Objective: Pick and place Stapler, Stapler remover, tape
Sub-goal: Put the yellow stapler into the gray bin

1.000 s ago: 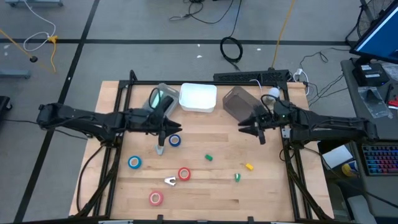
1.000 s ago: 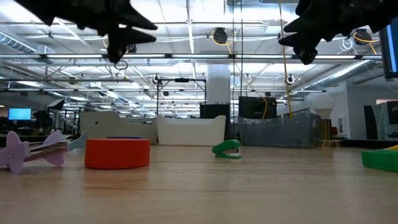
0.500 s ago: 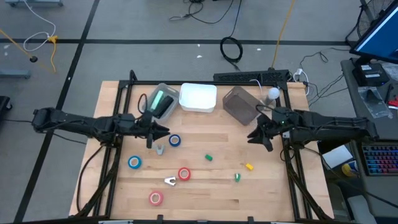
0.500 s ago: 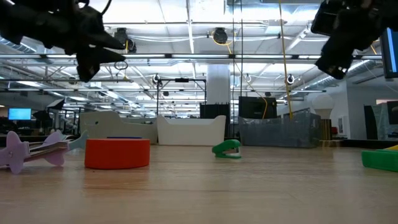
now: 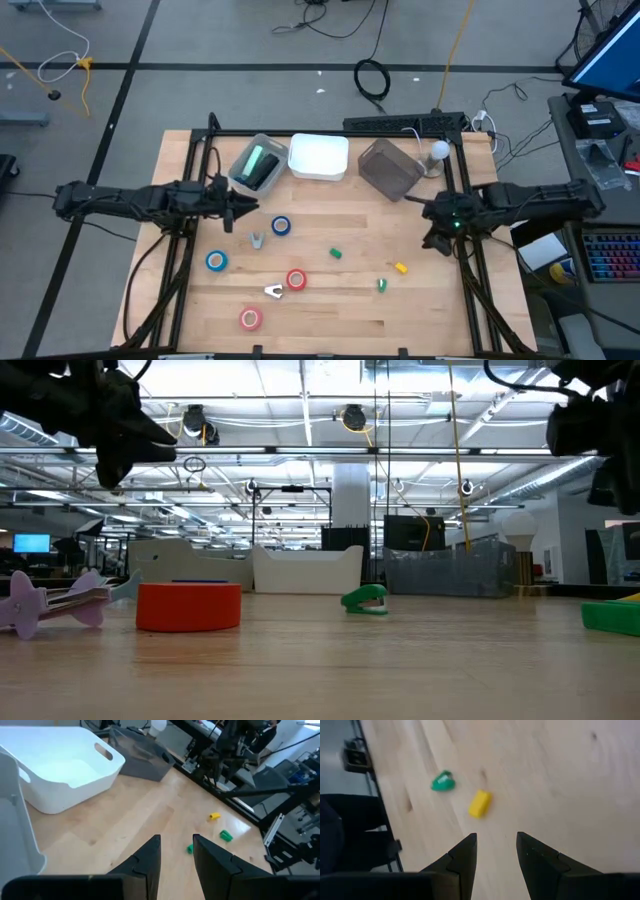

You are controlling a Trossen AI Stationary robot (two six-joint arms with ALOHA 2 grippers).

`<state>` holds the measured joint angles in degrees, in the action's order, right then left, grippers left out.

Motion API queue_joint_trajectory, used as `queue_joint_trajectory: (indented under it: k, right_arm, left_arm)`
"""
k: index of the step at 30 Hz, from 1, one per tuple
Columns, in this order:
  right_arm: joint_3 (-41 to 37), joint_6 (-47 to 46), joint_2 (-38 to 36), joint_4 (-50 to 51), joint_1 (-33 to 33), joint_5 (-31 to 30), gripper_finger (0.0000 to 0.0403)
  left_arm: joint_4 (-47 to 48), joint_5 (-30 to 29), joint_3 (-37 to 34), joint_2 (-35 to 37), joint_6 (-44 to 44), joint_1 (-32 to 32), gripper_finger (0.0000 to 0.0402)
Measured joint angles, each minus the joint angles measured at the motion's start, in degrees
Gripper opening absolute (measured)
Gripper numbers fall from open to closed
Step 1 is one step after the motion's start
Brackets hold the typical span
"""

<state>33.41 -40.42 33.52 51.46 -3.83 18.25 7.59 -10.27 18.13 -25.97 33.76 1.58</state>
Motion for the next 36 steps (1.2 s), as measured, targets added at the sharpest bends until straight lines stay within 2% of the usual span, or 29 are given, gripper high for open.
queue_joint_trajectory:
  k: [6, 17, 22, 26, 30, 36]
  right_arm:
    - [0.0, -0.9, 0.0, -0.4, -0.4, -0.4, 0.0130]
    - [0.0, 0.6, 0.2, -1.9, -0.4, -12.3, 0.0131]
    - [0.0, 0.6, 1.7, -1.5, -0.4, -15.2, 0.0154]
    - [0.0, 0.0, 3.7, -1.5, -0.4, -14.8, 0.0191]
    - [0.0, -2.0, 4.7, -1.5, -0.4, -6.9, 0.0223]
    - [0.0, -9.0, 4.7, -1.9, -0.4, -2.2, 0.0235]
  left_arm:
    - [0.0, -0.9, 0.0, 0.3, -0.8, 0.0, 0.0115]
    - [0.1, -0.9, 0.0, 0.2, -3.0, 0.0, 0.0115]
    - [0.1, -0.9, 0.0, 0.1, -3.2, 0.0, 0.0115]
    - [0.1, -0.8, 0.0, 0.1, -3.3, 0.0, 0.0115]
    - [0.4, -0.8, 0.0, 0.1, -3.3, 0.0, 0.0115]
    - [0.4, -0.8, 0.0, 0.1, -3.8, 0.0, 0.0115]
